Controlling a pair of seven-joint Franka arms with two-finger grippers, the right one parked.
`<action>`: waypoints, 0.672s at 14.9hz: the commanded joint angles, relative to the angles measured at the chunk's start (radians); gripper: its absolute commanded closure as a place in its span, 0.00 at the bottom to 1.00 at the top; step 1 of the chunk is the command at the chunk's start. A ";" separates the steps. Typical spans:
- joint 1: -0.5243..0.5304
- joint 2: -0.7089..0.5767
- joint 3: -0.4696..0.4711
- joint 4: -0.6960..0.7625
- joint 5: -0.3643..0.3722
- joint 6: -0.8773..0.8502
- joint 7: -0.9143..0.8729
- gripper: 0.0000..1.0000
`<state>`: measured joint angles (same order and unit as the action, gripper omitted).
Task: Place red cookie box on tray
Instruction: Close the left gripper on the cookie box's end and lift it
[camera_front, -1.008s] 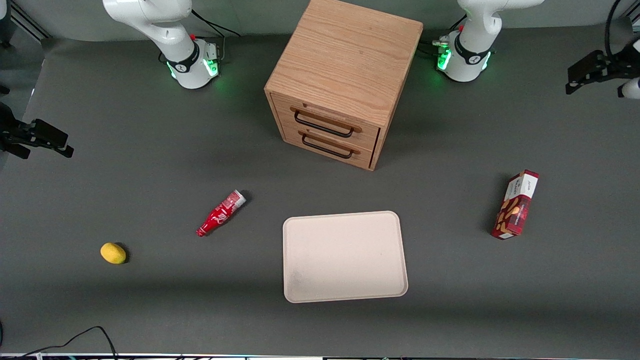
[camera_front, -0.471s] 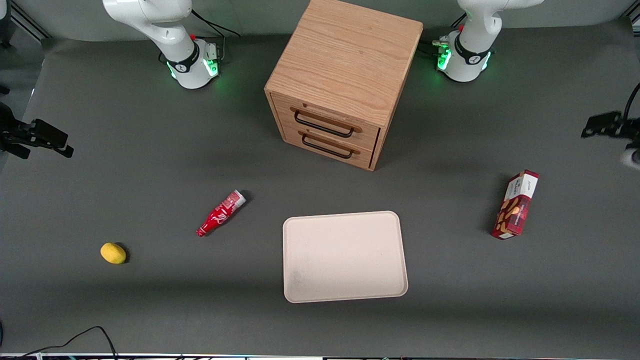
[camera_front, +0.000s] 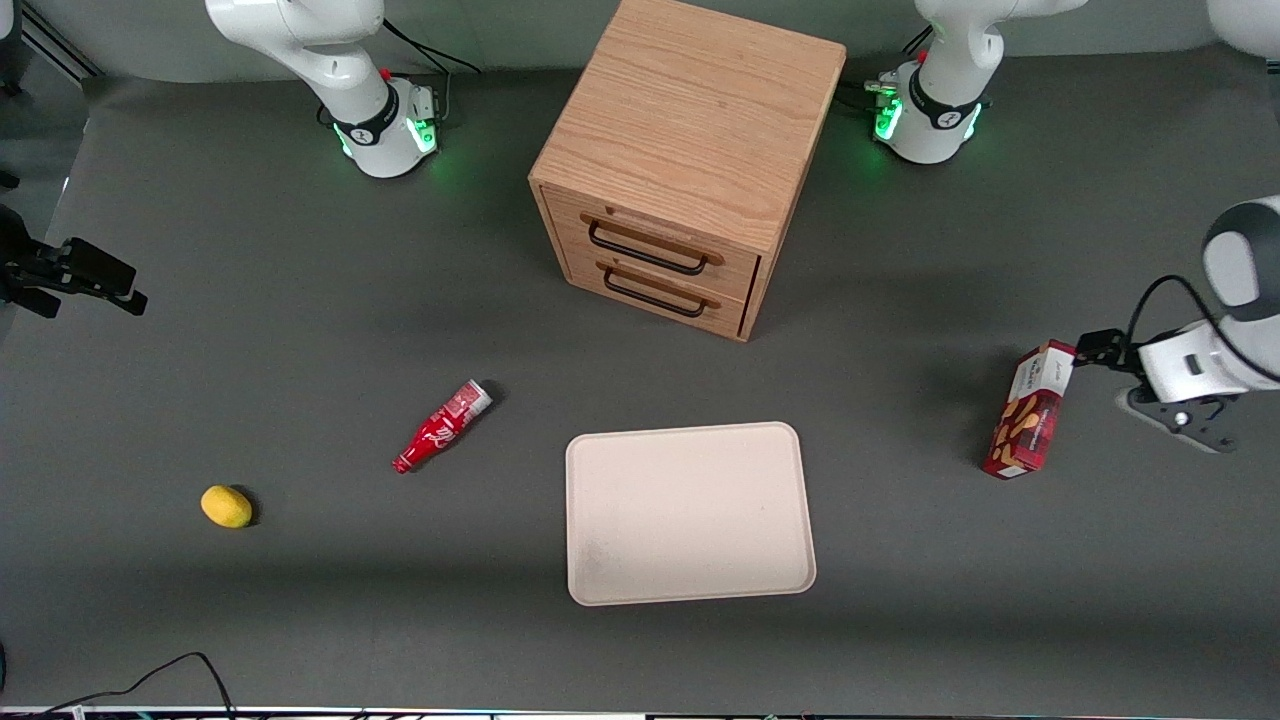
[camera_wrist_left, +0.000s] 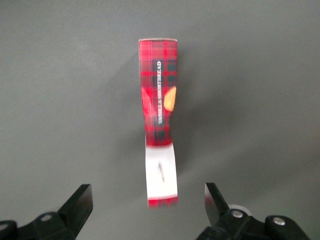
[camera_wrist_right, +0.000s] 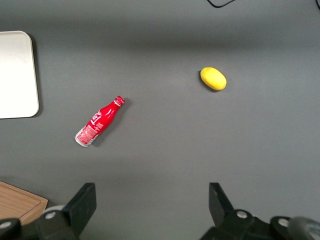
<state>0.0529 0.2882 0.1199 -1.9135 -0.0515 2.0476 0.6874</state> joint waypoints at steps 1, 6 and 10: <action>-0.005 0.032 -0.006 -0.076 -0.042 0.156 0.021 0.00; -0.012 0.112 -0.026 -0.162 -0.077 0.390 0.020 0.05; -0.008 0.134 -0.026 -0.157 -0.091 0.387 0.020 1.00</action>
<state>0.0501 0.4293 0.0881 -2.0619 -0.1141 2.4263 0.6900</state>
